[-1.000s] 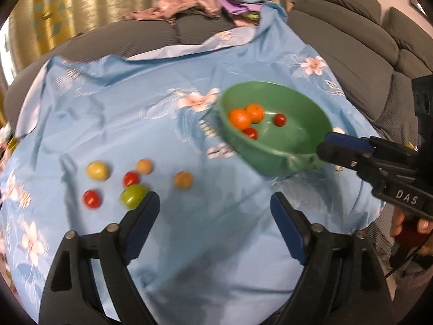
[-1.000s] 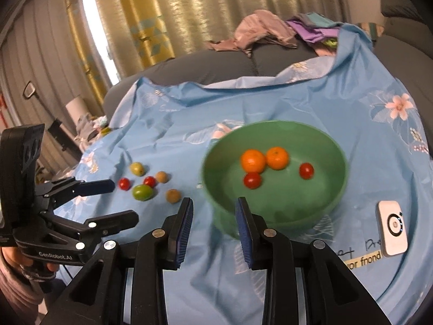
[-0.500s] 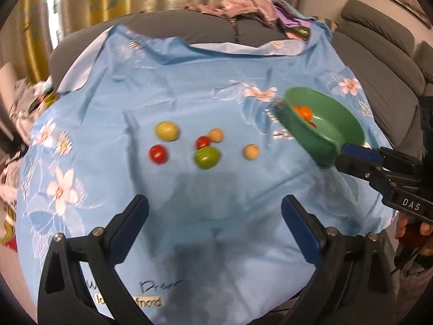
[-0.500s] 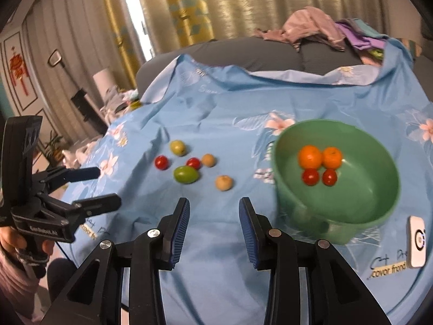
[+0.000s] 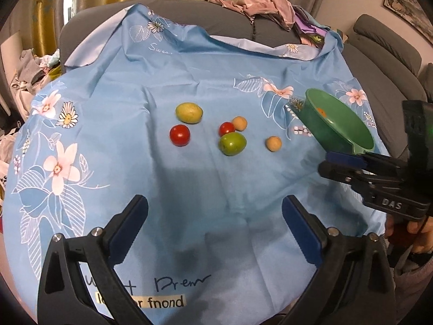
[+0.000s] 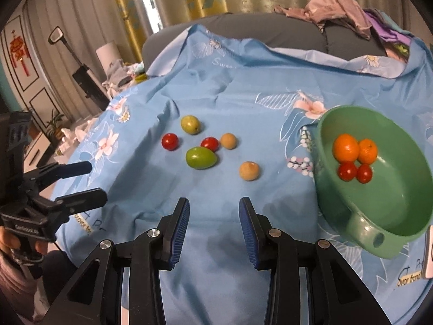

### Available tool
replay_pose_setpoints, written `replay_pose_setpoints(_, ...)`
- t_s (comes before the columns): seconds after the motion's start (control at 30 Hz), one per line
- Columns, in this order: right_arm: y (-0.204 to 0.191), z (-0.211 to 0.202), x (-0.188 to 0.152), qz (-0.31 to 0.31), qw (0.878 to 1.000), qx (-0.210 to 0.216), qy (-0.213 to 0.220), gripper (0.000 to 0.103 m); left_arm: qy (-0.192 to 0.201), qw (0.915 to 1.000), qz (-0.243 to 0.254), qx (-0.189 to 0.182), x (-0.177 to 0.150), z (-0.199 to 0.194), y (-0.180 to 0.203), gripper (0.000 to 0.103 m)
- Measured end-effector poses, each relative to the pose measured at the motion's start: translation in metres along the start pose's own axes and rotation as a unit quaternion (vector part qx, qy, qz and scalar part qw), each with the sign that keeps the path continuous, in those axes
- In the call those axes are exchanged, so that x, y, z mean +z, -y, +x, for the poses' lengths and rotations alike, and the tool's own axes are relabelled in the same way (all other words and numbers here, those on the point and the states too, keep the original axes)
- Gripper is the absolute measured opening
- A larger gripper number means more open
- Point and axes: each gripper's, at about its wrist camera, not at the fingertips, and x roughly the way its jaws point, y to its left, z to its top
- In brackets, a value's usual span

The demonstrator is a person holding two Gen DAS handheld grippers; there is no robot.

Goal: Organize fruits
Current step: 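Withdraw both tools from the bowl toward the remaining fruit, then grasp the tan round fruit with the right tool while the left grasps a yellow-orange fruit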

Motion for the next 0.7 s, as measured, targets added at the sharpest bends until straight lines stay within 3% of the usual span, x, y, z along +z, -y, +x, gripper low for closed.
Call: replay_pose_setpoints(0.7, 0.024, 0.094, 0.041, -0.009, 0.995, -0.069, -0.076, 0.038, -0.008, 0.9995, 0.023, -0.022, 0.025, 0.036, 0.001, 0.099)
